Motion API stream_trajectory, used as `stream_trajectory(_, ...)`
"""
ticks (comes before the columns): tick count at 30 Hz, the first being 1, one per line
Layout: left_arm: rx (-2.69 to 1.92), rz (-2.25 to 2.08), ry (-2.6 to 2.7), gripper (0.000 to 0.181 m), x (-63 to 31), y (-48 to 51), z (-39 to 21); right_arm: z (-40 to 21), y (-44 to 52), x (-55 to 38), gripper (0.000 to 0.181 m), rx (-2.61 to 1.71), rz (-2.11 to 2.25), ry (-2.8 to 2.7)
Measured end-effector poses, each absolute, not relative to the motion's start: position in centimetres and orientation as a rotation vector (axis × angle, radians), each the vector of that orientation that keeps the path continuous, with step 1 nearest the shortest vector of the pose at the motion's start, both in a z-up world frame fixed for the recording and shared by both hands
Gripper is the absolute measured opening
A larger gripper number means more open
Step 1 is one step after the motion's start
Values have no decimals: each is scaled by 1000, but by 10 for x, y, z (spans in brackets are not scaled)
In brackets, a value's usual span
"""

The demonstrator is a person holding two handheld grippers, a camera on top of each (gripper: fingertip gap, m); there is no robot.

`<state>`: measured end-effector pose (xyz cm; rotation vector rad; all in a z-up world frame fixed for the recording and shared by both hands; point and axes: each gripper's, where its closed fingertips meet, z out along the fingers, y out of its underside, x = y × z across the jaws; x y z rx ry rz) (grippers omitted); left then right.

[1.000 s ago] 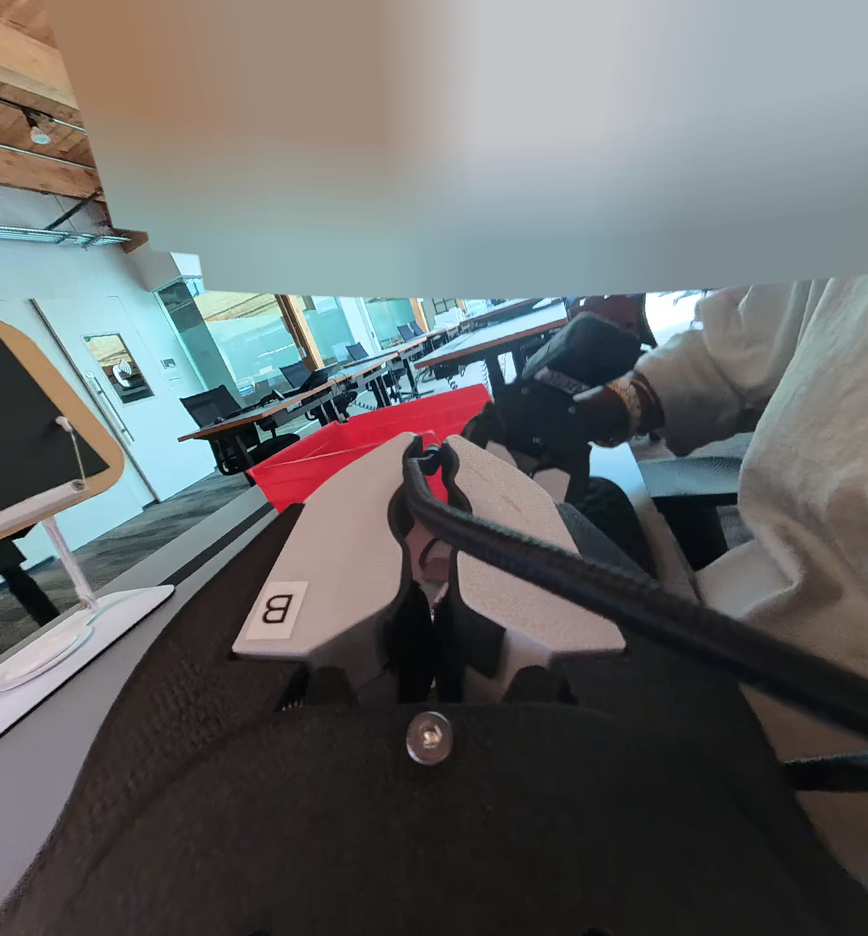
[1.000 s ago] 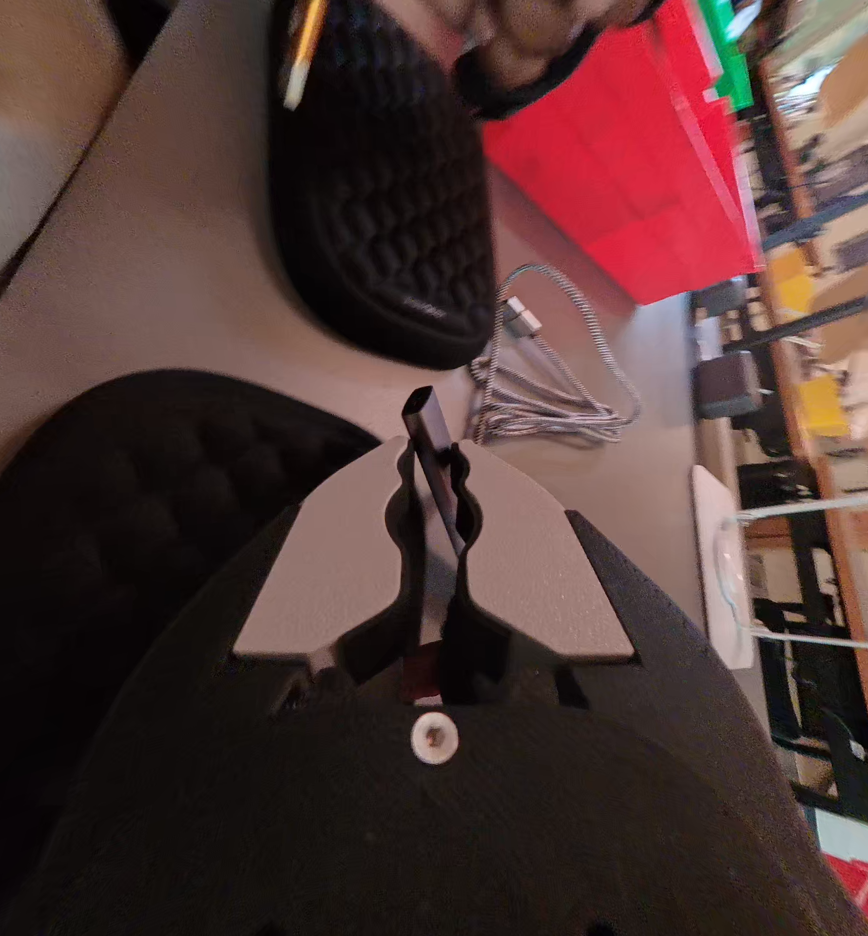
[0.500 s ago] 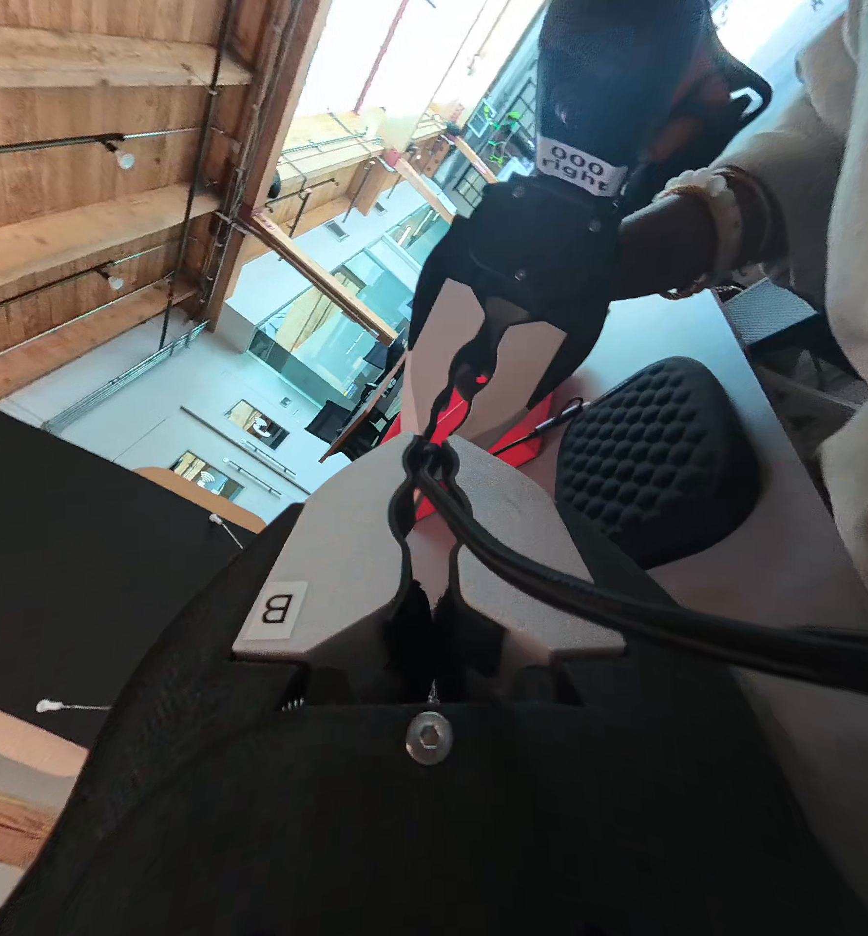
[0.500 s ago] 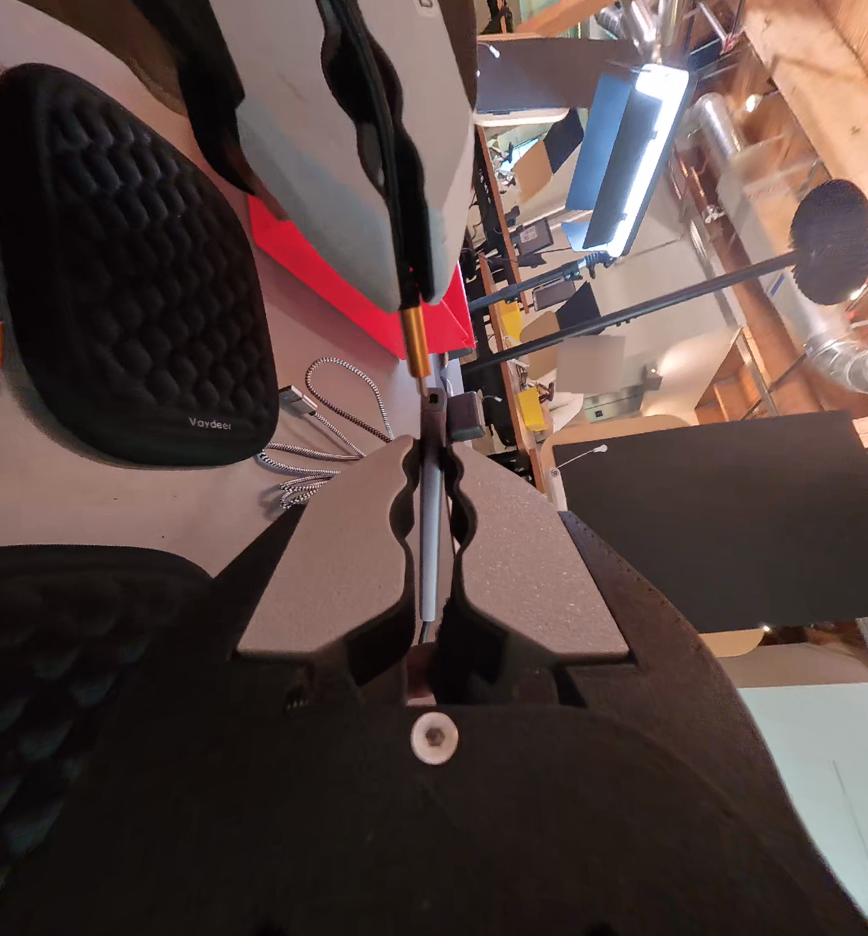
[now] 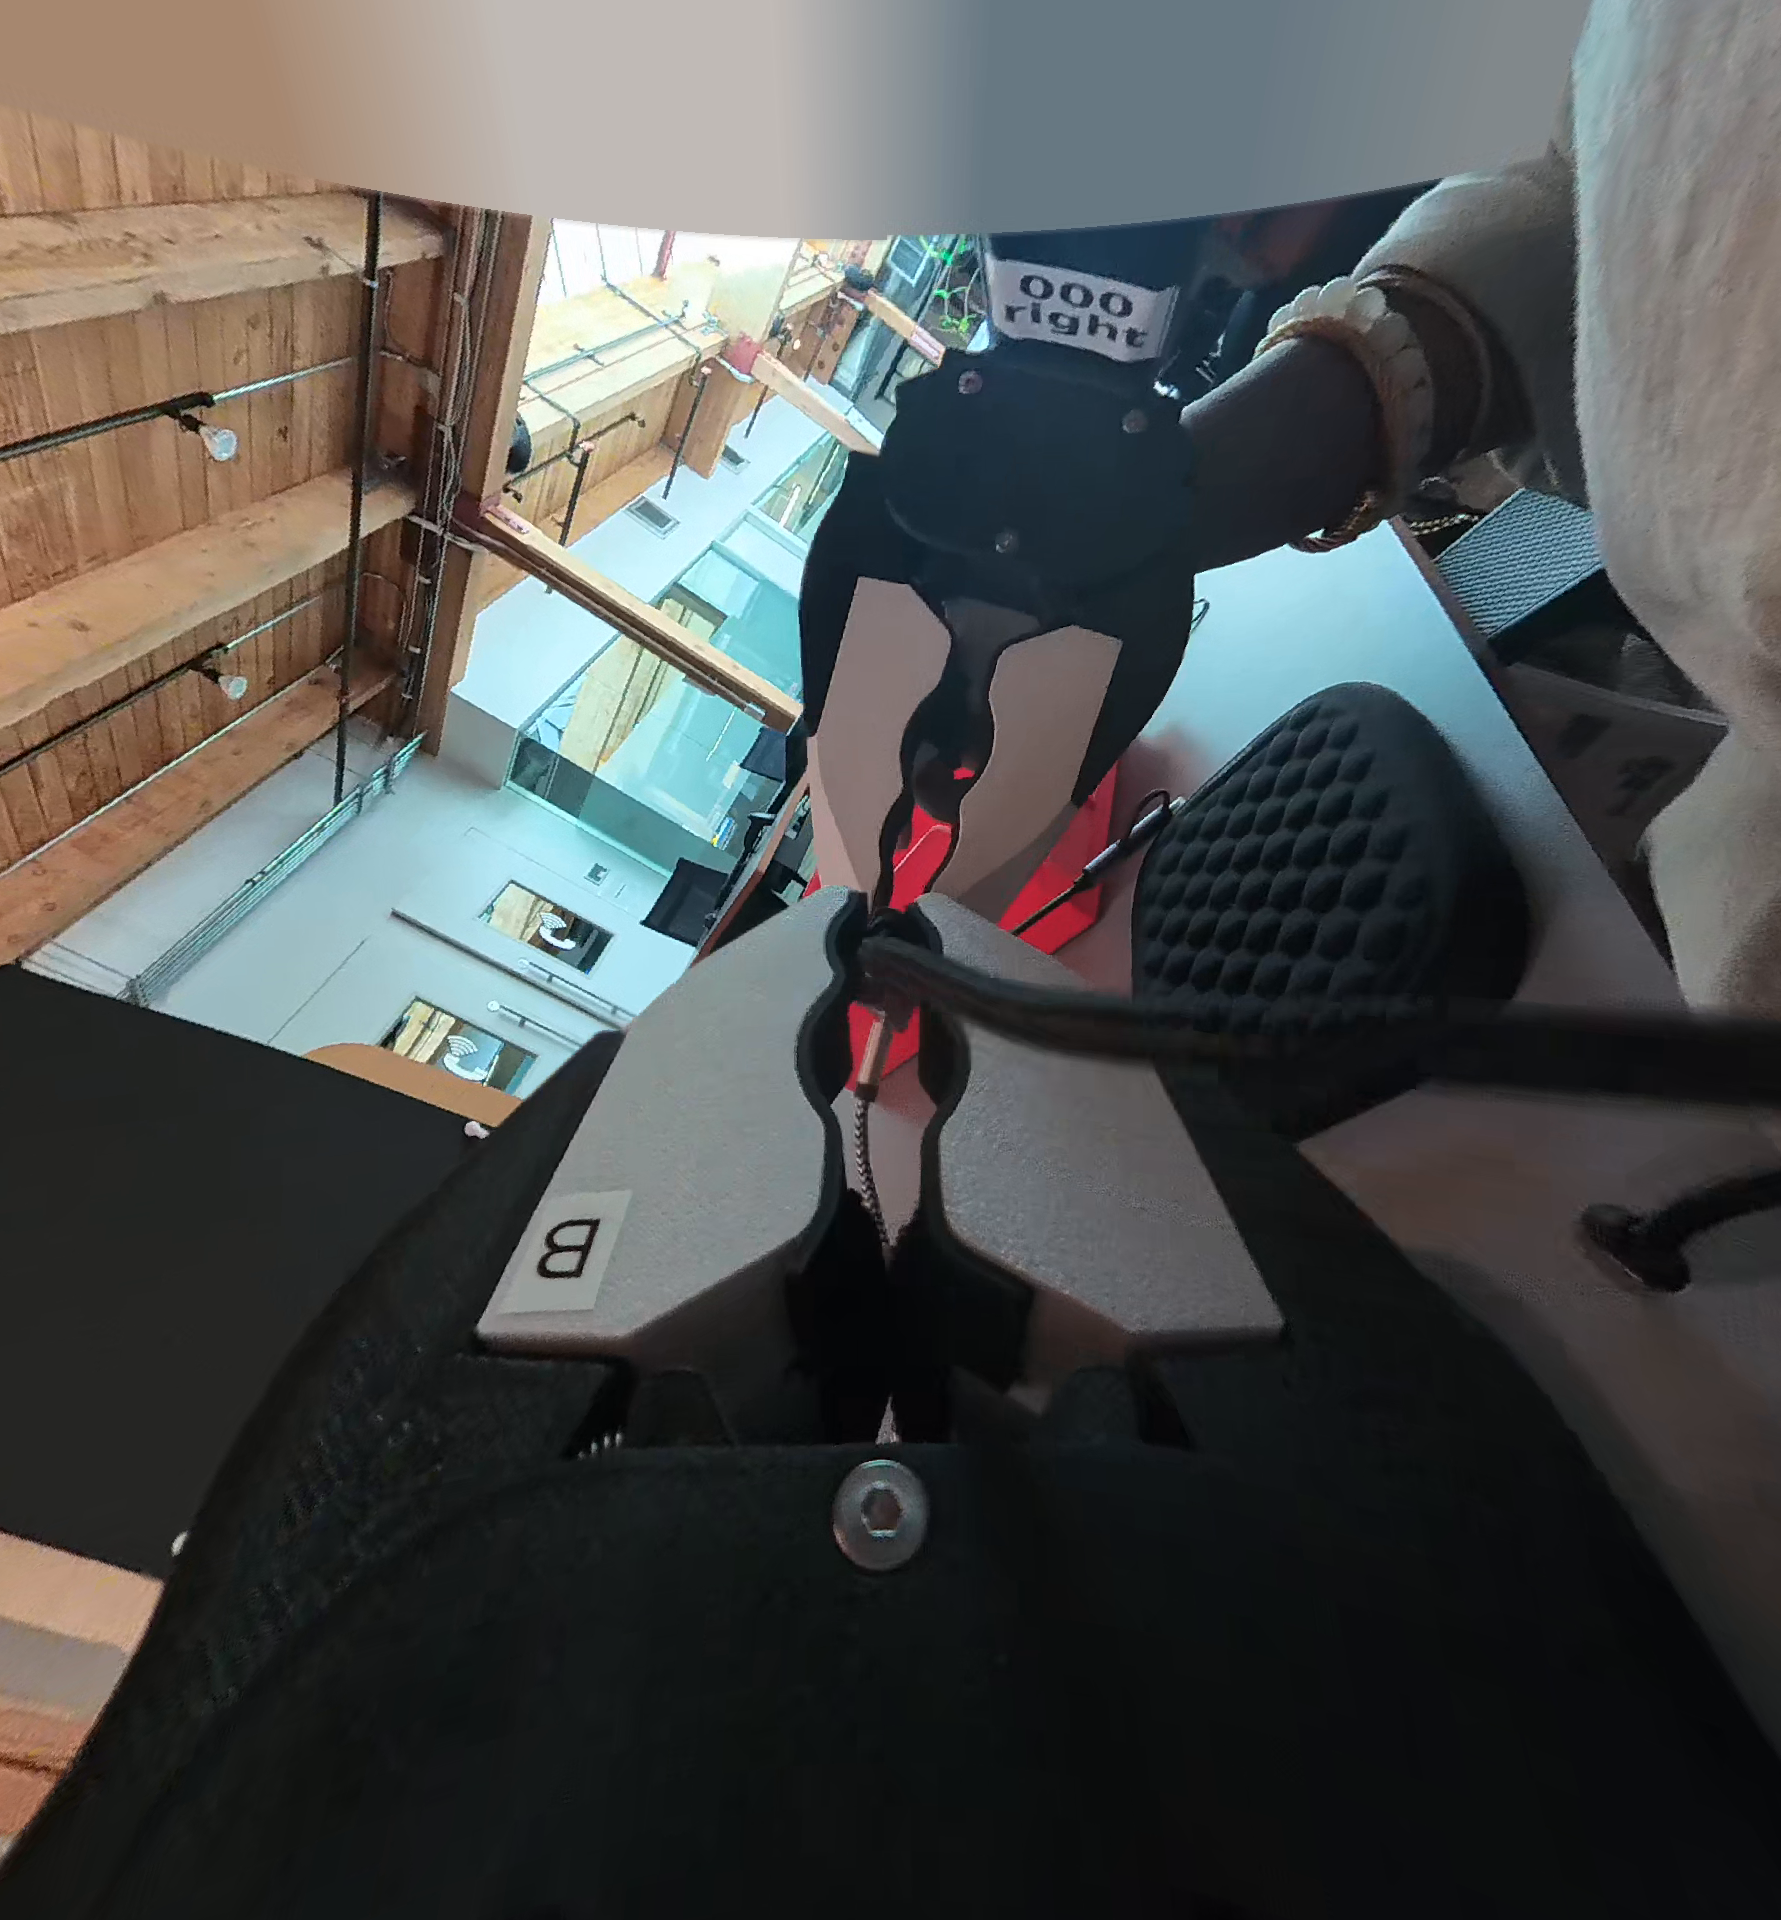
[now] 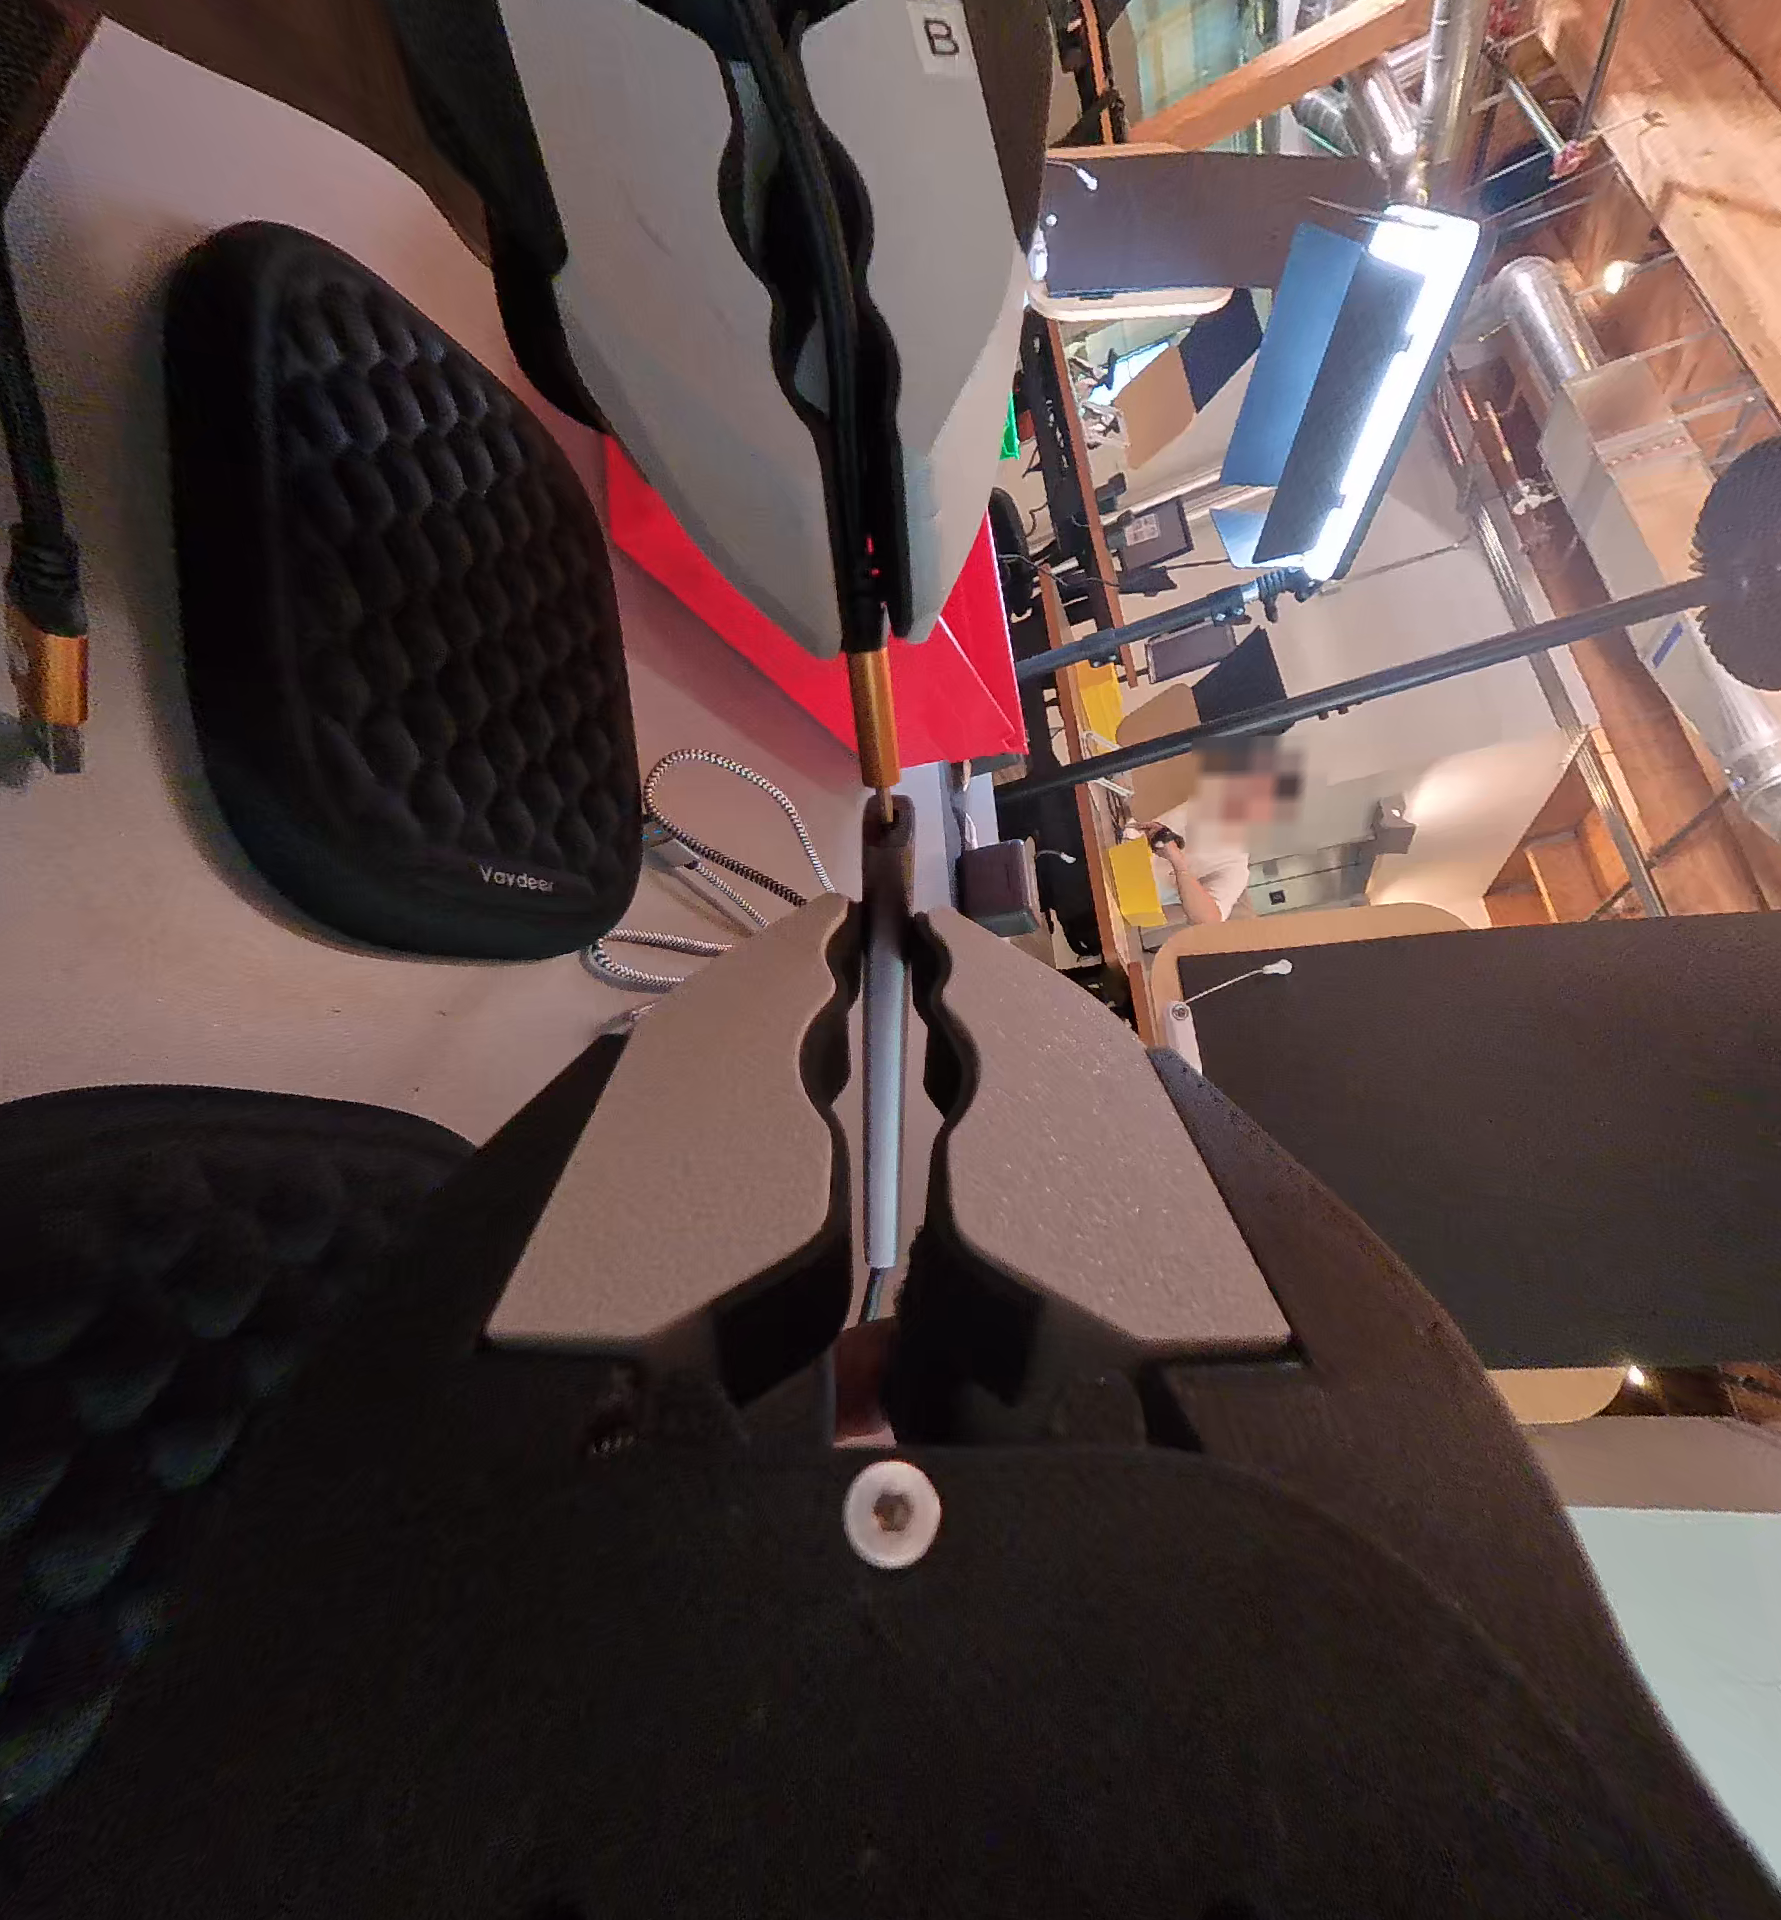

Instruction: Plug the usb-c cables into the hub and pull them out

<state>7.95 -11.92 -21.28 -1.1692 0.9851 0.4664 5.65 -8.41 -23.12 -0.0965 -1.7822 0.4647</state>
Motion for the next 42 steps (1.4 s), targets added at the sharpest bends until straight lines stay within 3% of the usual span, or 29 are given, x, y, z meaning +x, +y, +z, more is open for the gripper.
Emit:
stream_trajectory(18,-1201,434,993,5,79,-120,-216,-230,-87,58,7,-84,463,-1767)
stream_trajectory(42,-1138,-82,894,5,89,-137,-206,-227,-112,70,7,-35,678,-1768)
